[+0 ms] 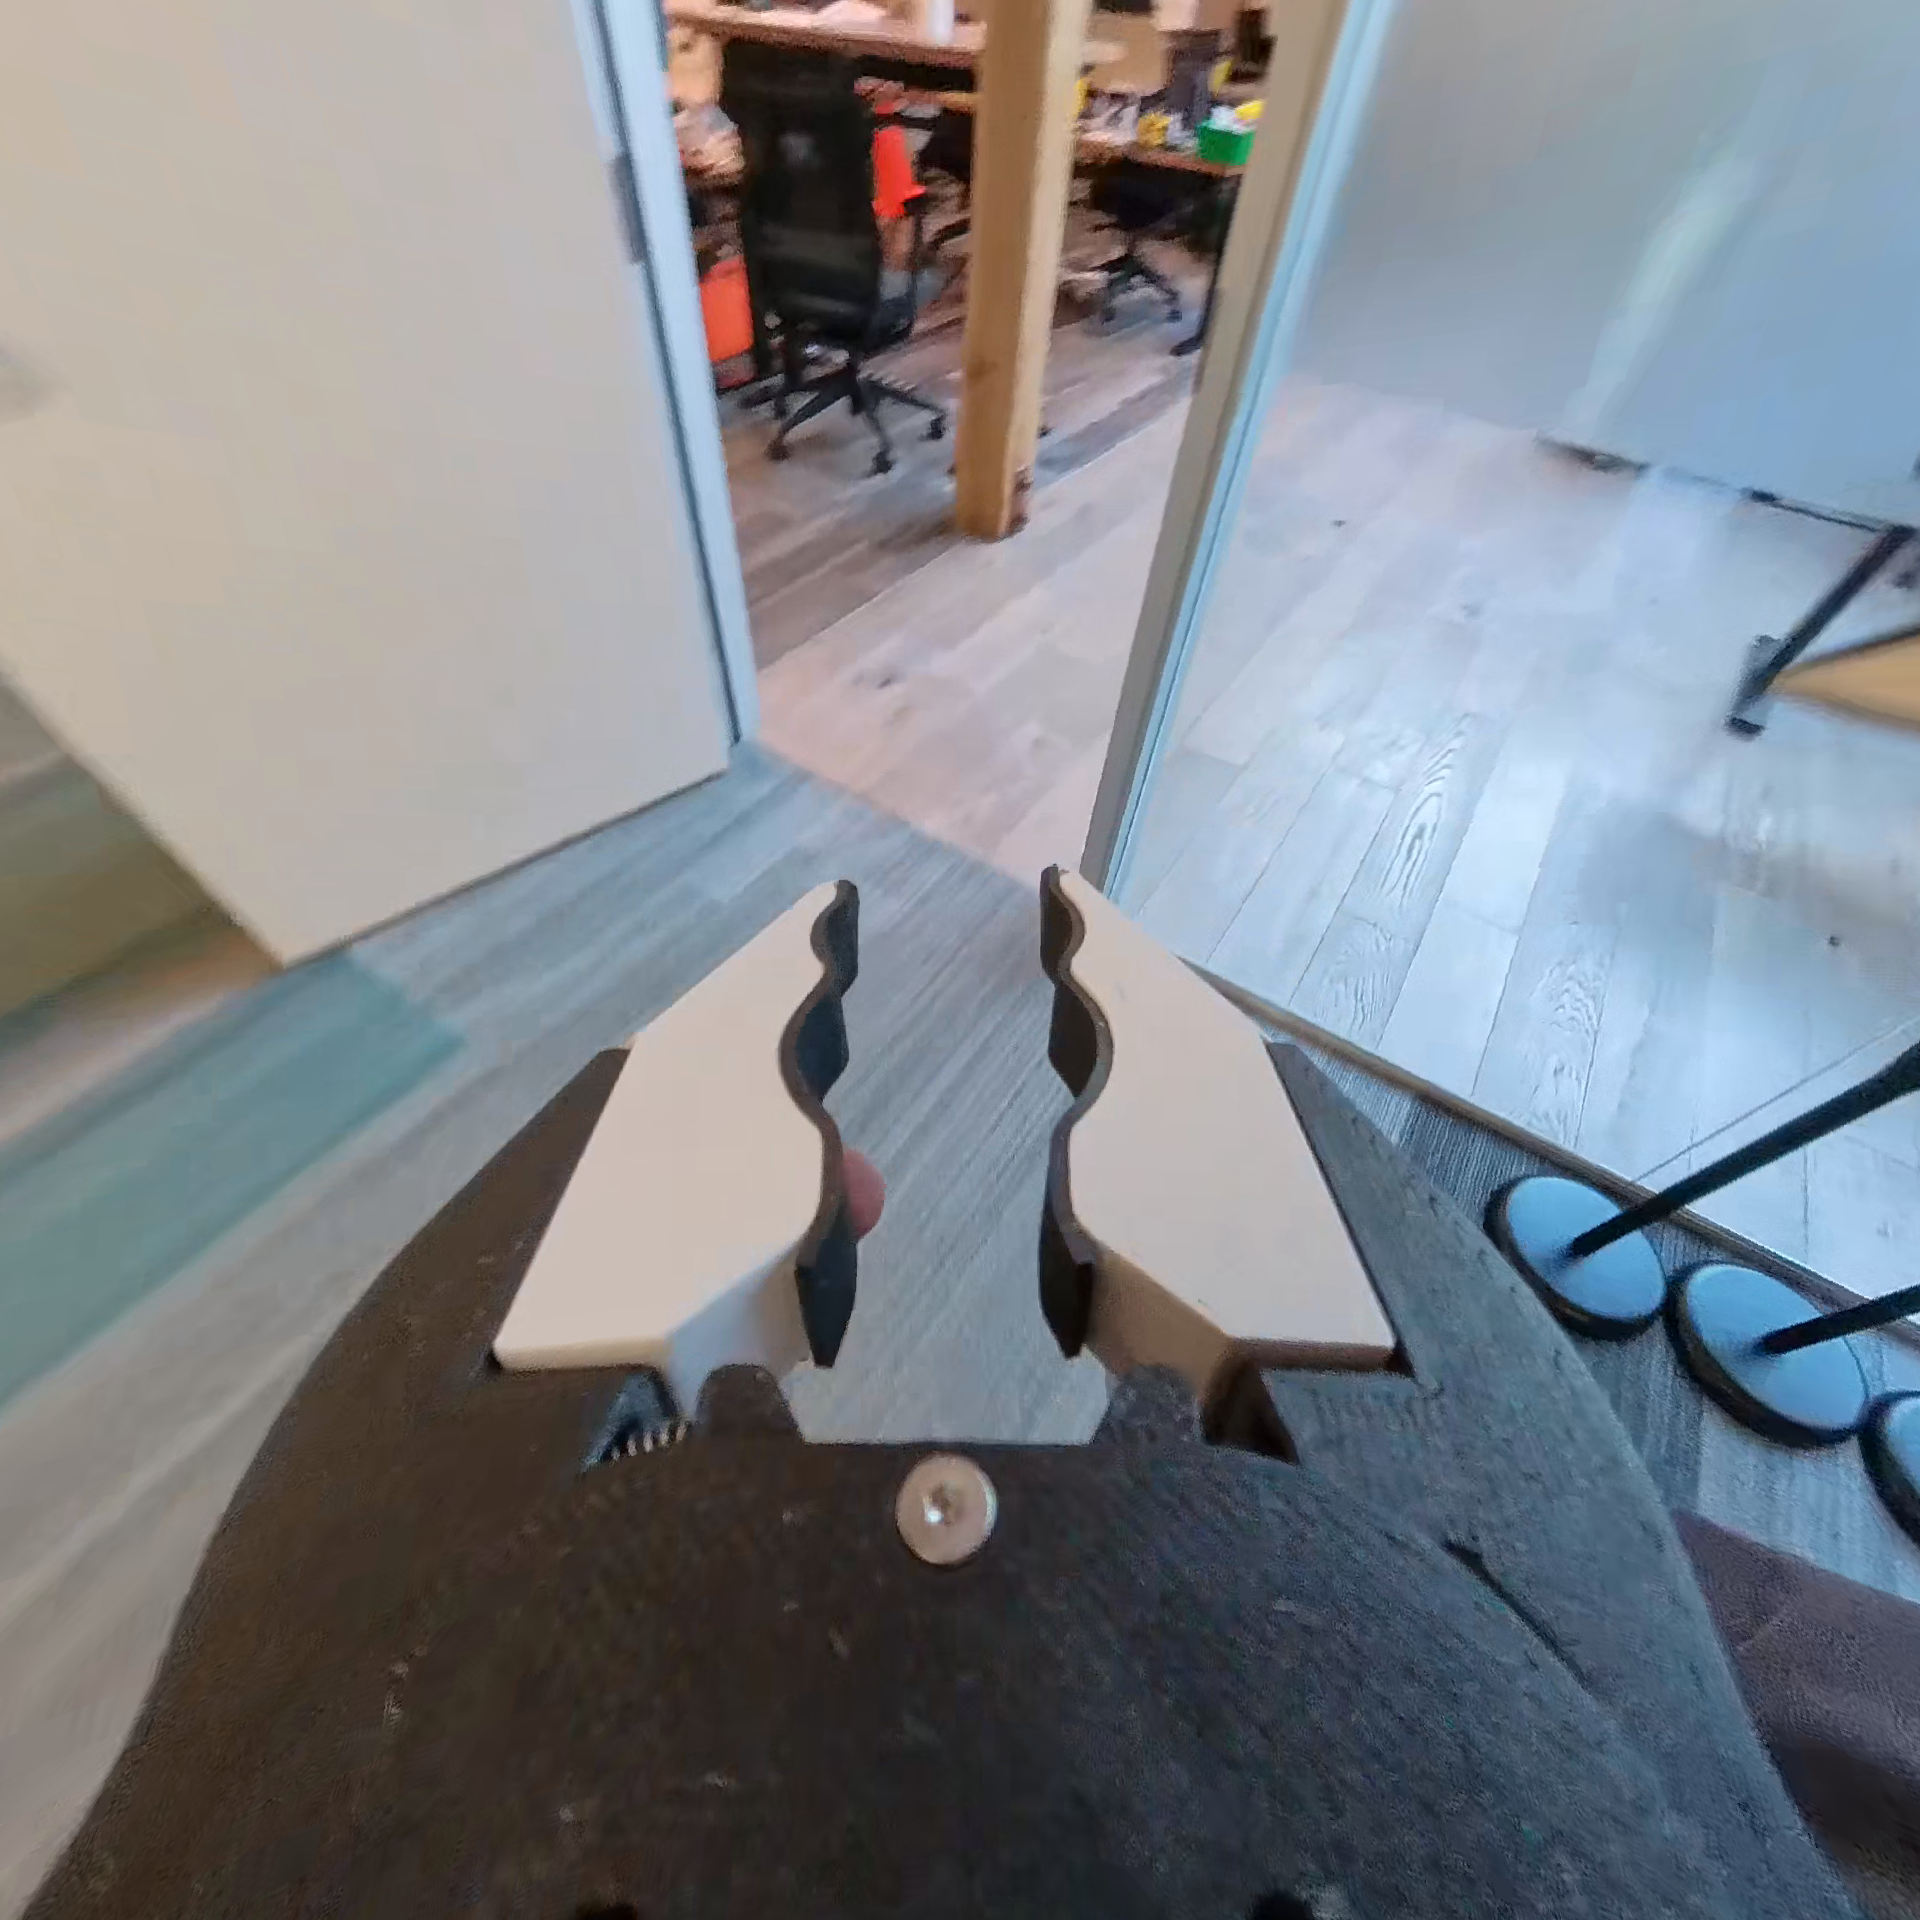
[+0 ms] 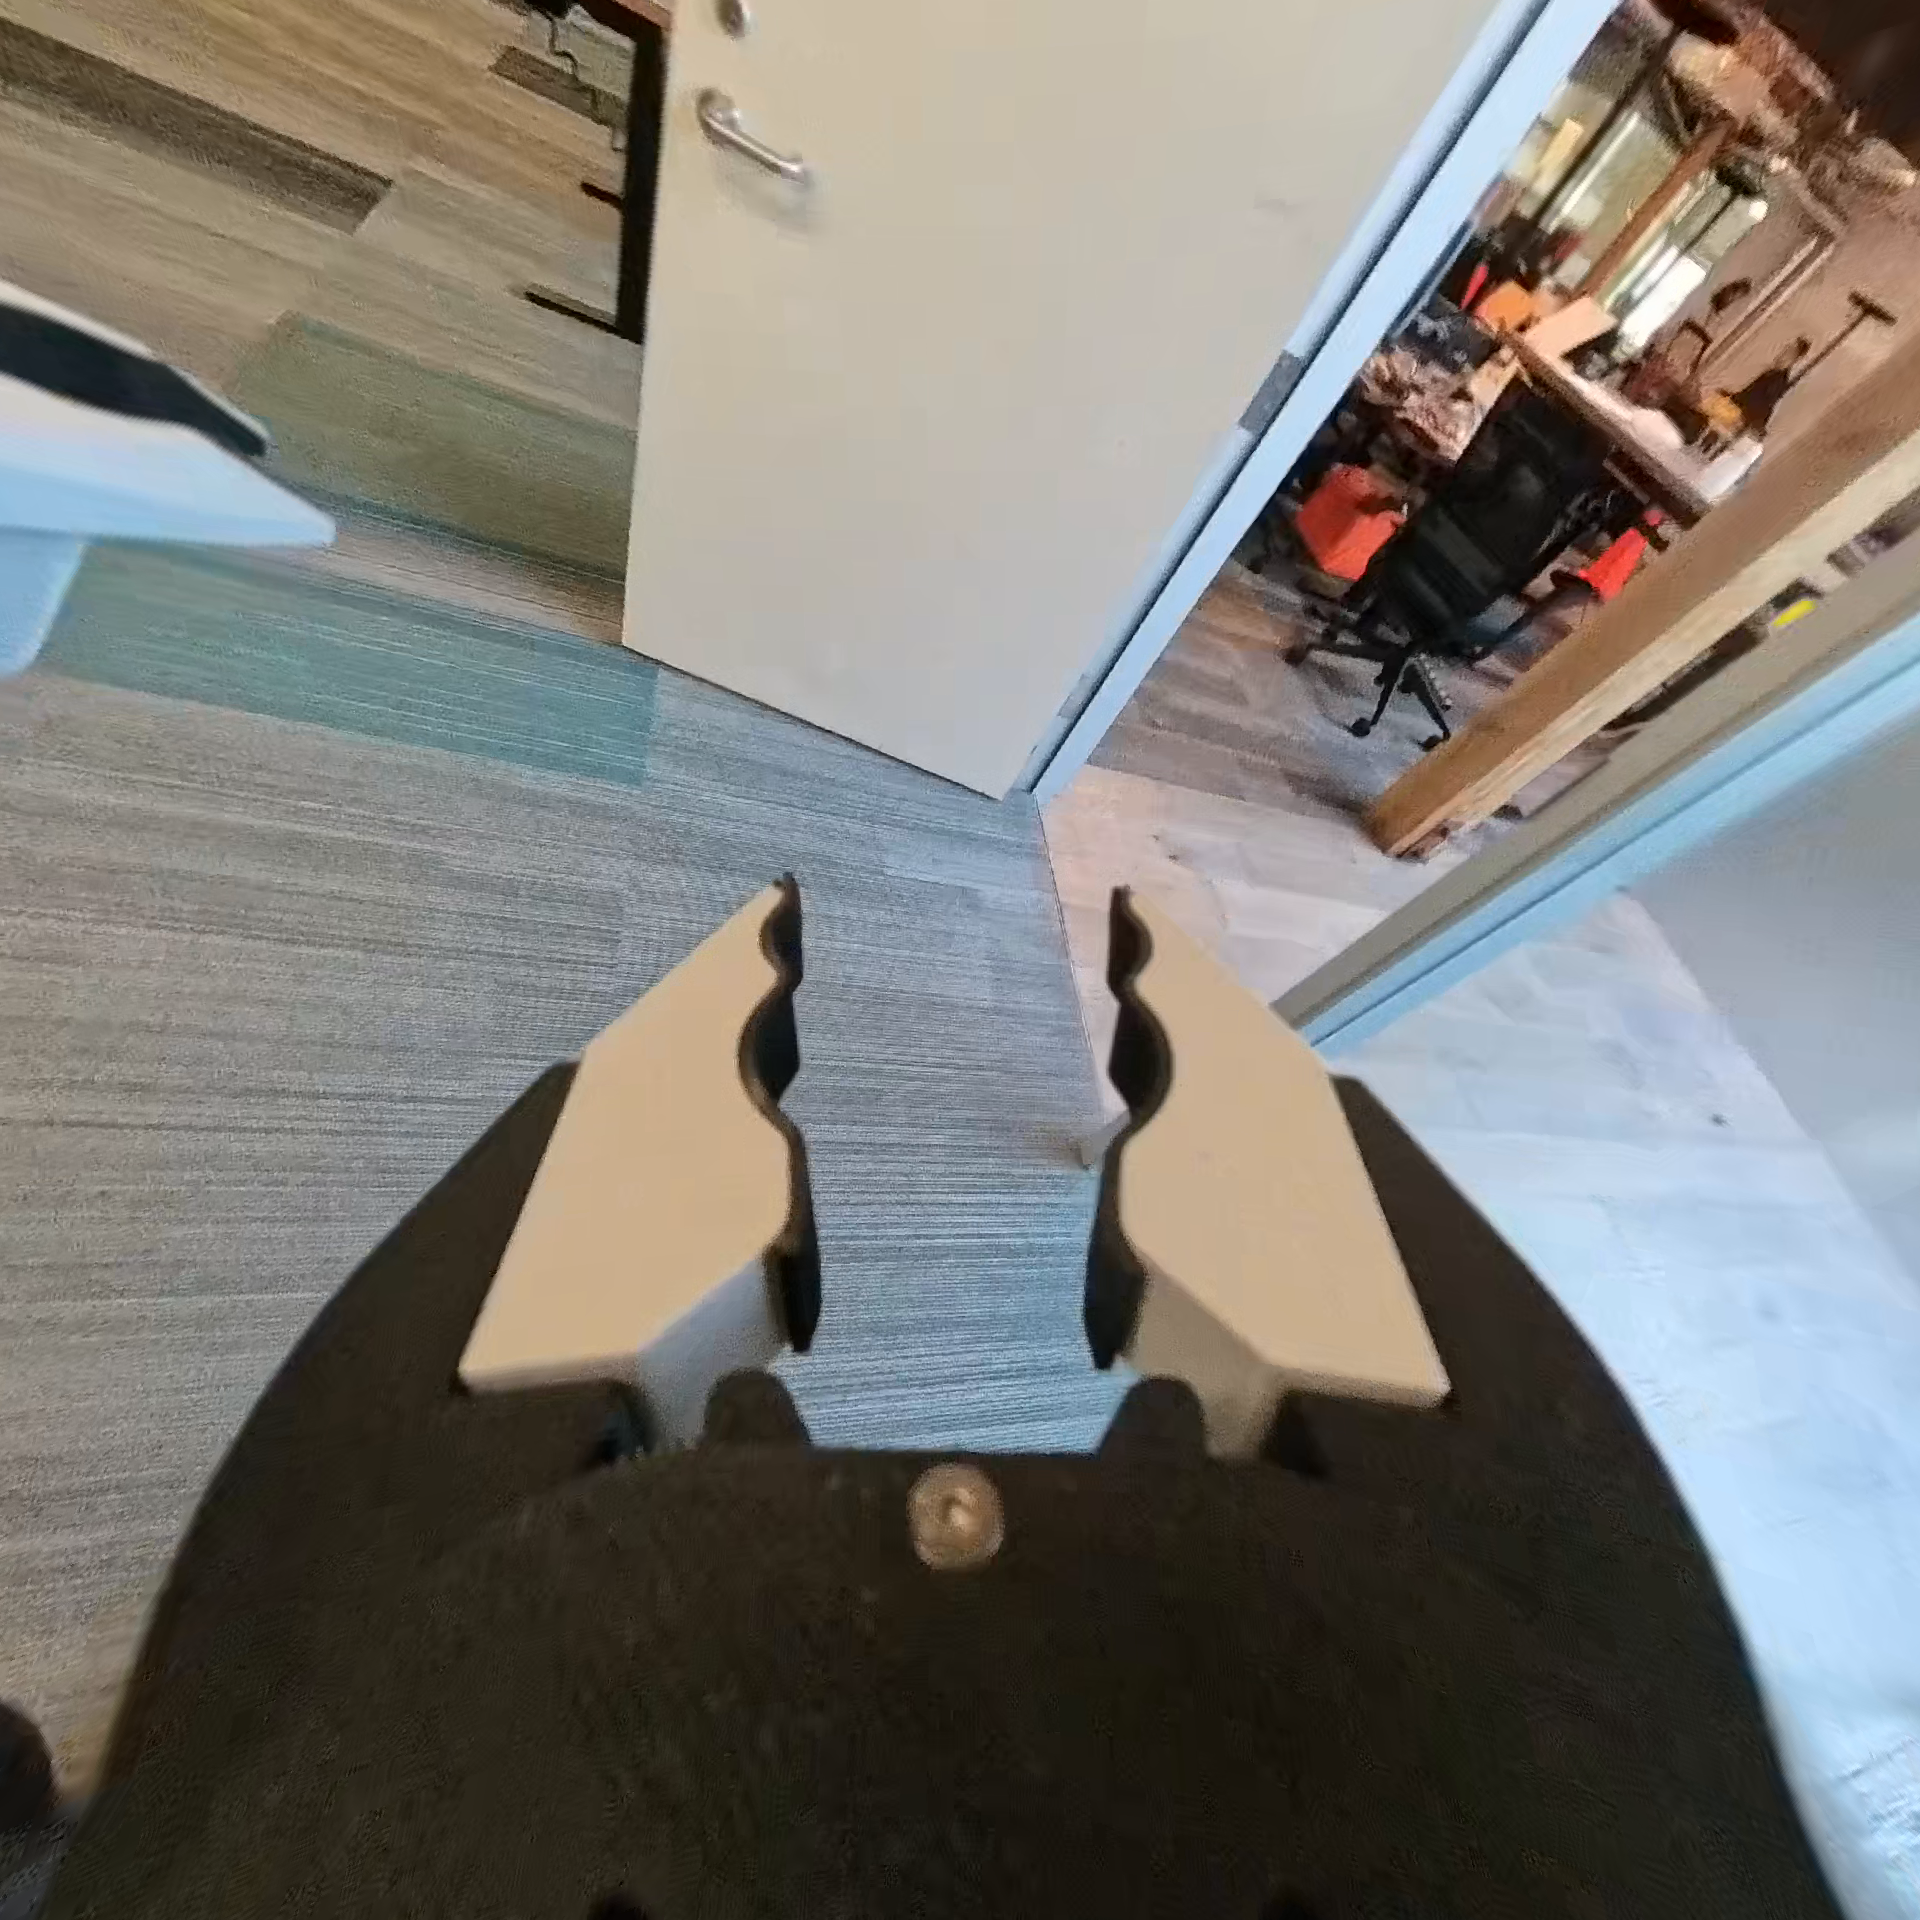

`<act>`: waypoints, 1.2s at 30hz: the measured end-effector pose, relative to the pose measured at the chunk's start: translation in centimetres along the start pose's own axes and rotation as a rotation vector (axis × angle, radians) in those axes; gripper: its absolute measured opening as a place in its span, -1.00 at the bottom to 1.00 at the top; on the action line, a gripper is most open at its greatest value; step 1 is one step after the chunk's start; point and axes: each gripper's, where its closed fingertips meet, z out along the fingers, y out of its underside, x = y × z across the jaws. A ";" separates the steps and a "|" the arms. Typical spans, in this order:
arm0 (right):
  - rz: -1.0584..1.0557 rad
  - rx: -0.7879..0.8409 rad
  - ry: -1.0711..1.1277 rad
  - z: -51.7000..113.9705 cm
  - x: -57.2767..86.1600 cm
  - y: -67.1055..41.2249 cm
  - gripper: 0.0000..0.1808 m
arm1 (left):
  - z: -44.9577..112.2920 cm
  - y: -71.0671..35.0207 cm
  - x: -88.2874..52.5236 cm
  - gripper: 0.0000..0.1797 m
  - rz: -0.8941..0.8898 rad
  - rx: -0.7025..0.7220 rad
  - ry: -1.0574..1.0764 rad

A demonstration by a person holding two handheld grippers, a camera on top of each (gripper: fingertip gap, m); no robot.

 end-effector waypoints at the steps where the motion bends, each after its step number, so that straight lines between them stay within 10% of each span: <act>1: 0.036 -0.022 0.010 3.2 1.5 1.2 -0.35 | 3.7 -1.6 -0.6 -0.64 0.019 0.005 0.033; 9: 0.109 -0.222 0.027 29.7 16.0 8.7 -0.35 | 34.9 -4.9 -4.0 -0.72 0.004 -0.144 0.186; 22: 0.318 0.090 -0.059 67.9 44.6 -6.2 -0.43 | 79.0 -20.4 -12.6 -0.68 -0.064 -0.157 0.281; 27: 0.297 -0.136 0.088 81.5 57.1 -0.1 -0.42 | 98.7 -24.5 -12.2 -0.65 -0.063 -0.187 0.401; 36: 0.534 -0.074 0.516 90.5 87.5 4.6 -0.37 | 130.0 -41.2 -0.4 -0.57 0.256 -0.199 0.778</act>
